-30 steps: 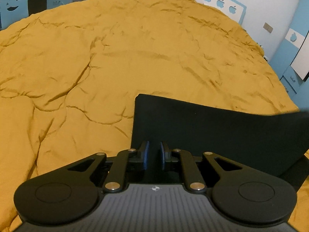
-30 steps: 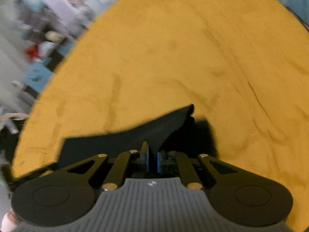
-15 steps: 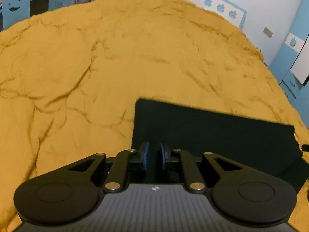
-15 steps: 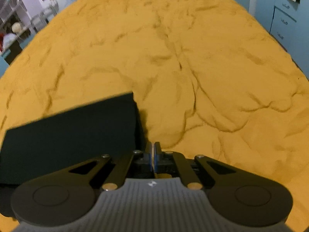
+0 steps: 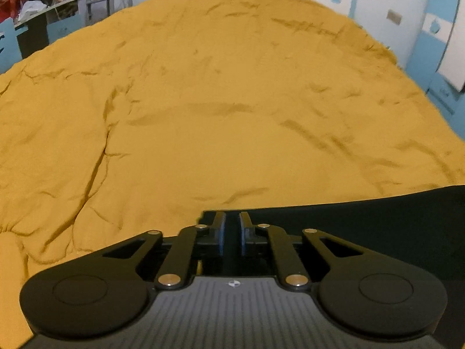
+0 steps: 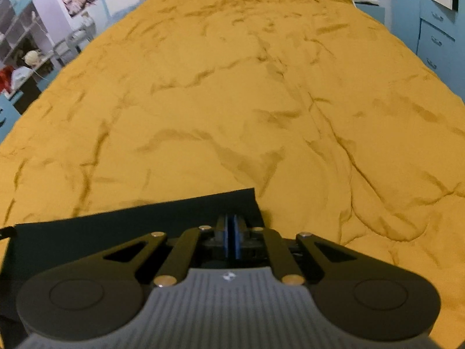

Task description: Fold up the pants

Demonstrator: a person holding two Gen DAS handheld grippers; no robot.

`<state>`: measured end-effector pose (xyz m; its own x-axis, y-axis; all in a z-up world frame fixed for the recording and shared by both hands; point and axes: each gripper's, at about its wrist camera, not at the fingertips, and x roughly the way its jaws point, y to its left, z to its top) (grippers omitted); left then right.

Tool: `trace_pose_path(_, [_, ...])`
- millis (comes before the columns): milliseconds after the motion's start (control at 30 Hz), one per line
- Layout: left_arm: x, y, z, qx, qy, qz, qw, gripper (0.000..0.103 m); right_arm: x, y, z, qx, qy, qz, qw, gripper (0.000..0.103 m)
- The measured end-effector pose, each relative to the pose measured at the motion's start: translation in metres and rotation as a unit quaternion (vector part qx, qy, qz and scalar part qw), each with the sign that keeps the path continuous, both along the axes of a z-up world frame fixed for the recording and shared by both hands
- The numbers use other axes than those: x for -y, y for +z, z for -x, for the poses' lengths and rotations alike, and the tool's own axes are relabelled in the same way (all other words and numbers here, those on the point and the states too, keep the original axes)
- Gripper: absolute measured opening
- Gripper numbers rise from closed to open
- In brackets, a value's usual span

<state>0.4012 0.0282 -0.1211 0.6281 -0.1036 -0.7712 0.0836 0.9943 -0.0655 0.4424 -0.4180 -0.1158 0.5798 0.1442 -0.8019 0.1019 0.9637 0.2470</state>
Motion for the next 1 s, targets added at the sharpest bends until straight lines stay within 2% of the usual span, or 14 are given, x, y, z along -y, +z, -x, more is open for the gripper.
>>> trace_pose_path(100, [0.002,-0.009,-0.009,-0.01,0.003,-0.038,0.9992,0.009,0.004,-0.004,0.001,-0.006,-0.016,-0.002,1.0,0.0])
trace_pose_path(200, [0.001,-0.003,-0.004,-0.01,0.003,-0.067,0.9977,0.009,-0.001,0.005,0.01,-0.004,-0.015,0.026,1.0,0.0])
trace_pose_path(267, [-0.002,0.005,0.005,-0.012,0.002,-0.07,0.9975,0.009,-0.005,0.012,0.022,-0.002,-0.011,0.03,0.999,0.001])
trace_pose_path(433, [-0.011,0.036,0.047,-0.01,-0.026,-0.071,0.9971,0.01,-0.016,0.033,0.062,-0.001,0.001,0.001,1.0,0.002])
trace_pose_path(533, [-0.015,0.059,0.082,-0.008,-0.051,-0.073,0.996,0.01,-0.029,0.046,0.092,-0.001,0.015,-0.017,1.0,0.007])
trace_pose_path(600, [-0.014,0.071,0.106,-0.008,-0.068,-0.082,0.9942,0.013,-0.042,0.053,0.114,0.0,0.026,-0.02,0.999,0.014])
trace_pose_path(633, [-0.013,0.076,0.12,-0.007,-0.08,-0.086,0.993,0.018,-0.049,0.056,0.124,0.001,0.031,-0.02,0.999,0.018])
trace_pose_path(700, [-0.009,0.082,0.14,-0.007,-0.099,-0.091,0.9909,0.027,-0.063,0.06,0.146,0.0,0.042,-0.017,0.999,0.02])
trace_pose_path(767, [-0.003,0.079,0.161,-0.005,-0.116,-0.098,0.9884,0.039,-0.078,0.061,0.167,0.001,0.051,-0.004,0.999,0.02])
trace_pose_path(833, [0.003,0.072,0.175,-0.005,-0.126,-0.108,0.9861,0.043,-0.09,0.059,0.186,-0.003,0.054,0.006,0.998,0.023])
trace_pose_path(1000, [0.02,0.036,0.186,0.007,-0.11,-0.121,0.9865,0.043,-0.11,0.043,0.22,-0.008,0.064,0.027,0.998,0.023])
